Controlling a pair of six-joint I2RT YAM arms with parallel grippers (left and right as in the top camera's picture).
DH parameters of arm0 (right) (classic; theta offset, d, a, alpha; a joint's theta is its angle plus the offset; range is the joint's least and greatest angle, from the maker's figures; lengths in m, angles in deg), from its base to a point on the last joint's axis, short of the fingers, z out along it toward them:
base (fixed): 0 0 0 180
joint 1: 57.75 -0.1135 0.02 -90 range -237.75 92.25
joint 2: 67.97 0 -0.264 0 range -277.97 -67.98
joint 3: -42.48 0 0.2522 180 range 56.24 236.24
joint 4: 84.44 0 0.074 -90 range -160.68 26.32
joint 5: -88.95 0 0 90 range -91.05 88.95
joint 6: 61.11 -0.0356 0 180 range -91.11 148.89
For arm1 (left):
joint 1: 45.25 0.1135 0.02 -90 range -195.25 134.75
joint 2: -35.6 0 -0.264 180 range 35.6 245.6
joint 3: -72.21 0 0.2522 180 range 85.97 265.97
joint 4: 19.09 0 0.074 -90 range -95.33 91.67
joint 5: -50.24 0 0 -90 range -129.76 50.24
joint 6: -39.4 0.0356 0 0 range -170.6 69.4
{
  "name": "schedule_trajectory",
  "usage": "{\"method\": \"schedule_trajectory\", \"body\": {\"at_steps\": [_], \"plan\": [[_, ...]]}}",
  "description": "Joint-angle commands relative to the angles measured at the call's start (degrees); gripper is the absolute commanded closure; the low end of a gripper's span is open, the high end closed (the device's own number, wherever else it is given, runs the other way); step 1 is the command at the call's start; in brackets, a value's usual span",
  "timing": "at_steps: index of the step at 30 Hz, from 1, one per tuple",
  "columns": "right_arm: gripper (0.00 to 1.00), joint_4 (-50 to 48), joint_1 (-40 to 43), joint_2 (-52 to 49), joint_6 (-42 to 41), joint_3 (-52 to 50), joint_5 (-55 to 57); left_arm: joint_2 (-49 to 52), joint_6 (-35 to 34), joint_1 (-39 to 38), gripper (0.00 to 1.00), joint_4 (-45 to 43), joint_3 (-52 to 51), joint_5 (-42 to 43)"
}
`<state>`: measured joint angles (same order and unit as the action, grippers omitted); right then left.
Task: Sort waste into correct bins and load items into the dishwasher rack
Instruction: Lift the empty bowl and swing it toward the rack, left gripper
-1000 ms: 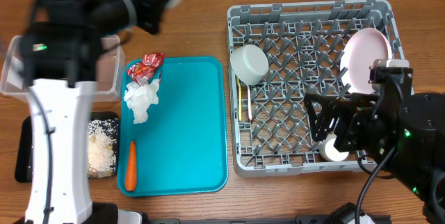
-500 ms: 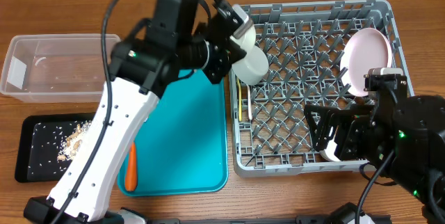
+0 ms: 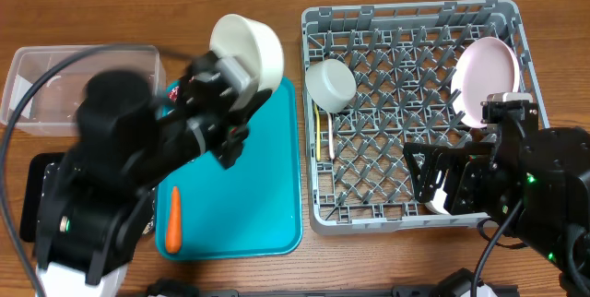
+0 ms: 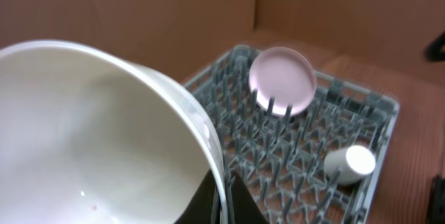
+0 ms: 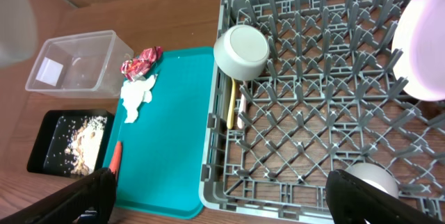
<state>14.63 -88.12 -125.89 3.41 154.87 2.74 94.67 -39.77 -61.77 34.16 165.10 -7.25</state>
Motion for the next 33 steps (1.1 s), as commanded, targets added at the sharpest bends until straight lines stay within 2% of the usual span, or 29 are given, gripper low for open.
{"method": "schedule_trajectory", "body": {"at_steps": [1,4,6,8,12,21,27,30,33], "plan": [[0.0,-0.1,0.2,0.3,-0.3,0.8,0.0,-0.4,-8.6,4.8,0.96,-9.1,-11.2,17.1],[0.0,0.0,0.2,0.3,-0.3,0.8,0.0,1.4,-19.9,6.8,0.96,-26.8,-20.5,26.5],[0.0,0.0,0.2,0.3,-0.3,0.8,0.0,4.0,-27.1,6.7,0.96,-39.0,-25.8,29.2],[0.0,0.0,0.2,0.3,-0.3,0.8,0.0,6.8,-31.8,6.3,0.96,-47.5,-29.0,31.1],[0.0,0.0,0.2,0.3,-0.3,0.8,0.0,13.4,-34.4,4.1,0.96,-62.6,-32.6,36.7],[0.0,0.5,0.2,0.3,-0.3,0.8,0.0,24.2,-35.3,-2.3,0.96,-75.5,-33.7,39.0],[0.0,0.7,0.2,0.3,-0.3,0.8,0.0,24.5,-36.0,-6.3,0.96,-80.8,-36.2,33.5],[0.0,0.7,0.2,0.3,-0.3,0.8,0.0,24.5,-39.3,-7.6,0.96,-84.2,-37.7,30.0],[0.0,0.7,0.2,0.3,-0.3,0.8,0.0,24.5,-43.6,-9.1,0.96,-86.0,-39.8,22.6]]}}
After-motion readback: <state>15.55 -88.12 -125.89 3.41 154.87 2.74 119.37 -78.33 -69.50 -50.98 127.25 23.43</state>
